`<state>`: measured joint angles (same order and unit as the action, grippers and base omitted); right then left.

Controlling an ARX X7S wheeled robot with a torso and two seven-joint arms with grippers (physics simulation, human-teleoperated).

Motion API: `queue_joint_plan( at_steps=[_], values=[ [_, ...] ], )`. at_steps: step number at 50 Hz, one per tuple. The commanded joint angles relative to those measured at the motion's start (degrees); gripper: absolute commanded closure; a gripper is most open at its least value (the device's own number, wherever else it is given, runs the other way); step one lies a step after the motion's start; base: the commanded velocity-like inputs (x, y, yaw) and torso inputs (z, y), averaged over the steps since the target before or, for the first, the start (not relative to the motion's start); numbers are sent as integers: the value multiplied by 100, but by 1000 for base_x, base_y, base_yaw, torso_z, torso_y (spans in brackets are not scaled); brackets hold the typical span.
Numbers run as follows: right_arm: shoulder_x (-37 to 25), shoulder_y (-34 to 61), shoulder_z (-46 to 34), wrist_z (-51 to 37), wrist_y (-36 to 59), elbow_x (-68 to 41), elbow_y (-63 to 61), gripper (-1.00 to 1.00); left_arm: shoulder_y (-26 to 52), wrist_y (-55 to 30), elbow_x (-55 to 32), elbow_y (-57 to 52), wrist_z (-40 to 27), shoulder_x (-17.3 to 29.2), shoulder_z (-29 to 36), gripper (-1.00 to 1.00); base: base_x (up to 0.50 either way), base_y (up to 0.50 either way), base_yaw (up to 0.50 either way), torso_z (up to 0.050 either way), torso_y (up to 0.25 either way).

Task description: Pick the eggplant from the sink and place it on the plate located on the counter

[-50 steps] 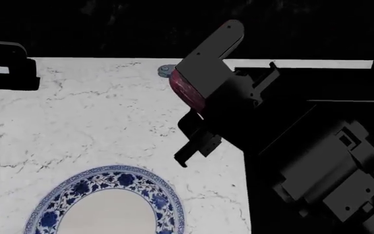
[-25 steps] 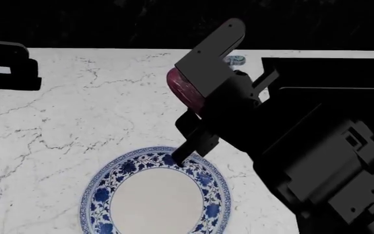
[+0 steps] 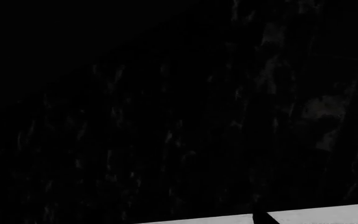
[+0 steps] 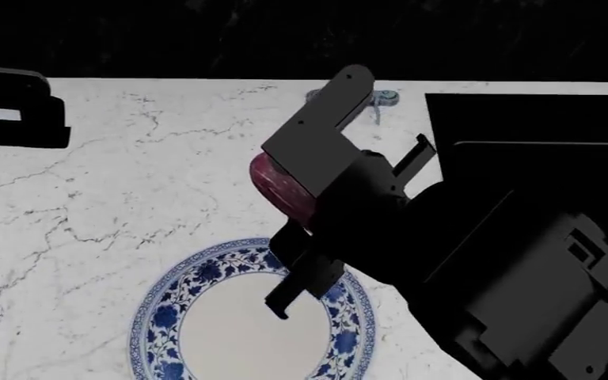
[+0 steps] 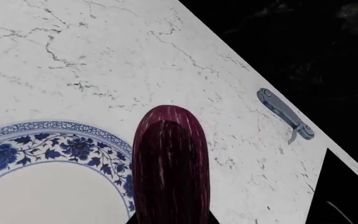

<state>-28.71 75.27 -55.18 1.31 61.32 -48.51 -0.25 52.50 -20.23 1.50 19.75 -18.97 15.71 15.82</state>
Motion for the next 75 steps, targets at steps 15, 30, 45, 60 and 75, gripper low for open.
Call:
queue_joint_plan(
  at_steps=[15, 30, 45, 60, 75],
  values=[
    [-177, -146, -35, -27, 414, -265, -729, 100, 53, 250, -152, 269, 125, -38, -40, -100, 0, 0, 0, 0, 0],
    [-122, -77, -112, 171, 376, -277, -580, 100, 90, 104, -119, 235, -27, -67, -46, -100, 0, 0, 0, 0, 0],
    [-3, 148, -179, 439, 496, -386, -435, 100, 88, 202, -237, 281, 62, -39, -75, -100, 0, 0, 0, 0, 0],
    [120, 385, -243, 880, 723, -662, -235, 100, 58, 217, -260, 270, 38, -20, -70, -100, 0, 0, 0, 0, 0],
    [283, 444, -592, 1323, 585, -487, 163, 100, 55, 283, -273, 357, -1, -14, -66, -100, 0, 0, 0, 0, 0]
  ],
)
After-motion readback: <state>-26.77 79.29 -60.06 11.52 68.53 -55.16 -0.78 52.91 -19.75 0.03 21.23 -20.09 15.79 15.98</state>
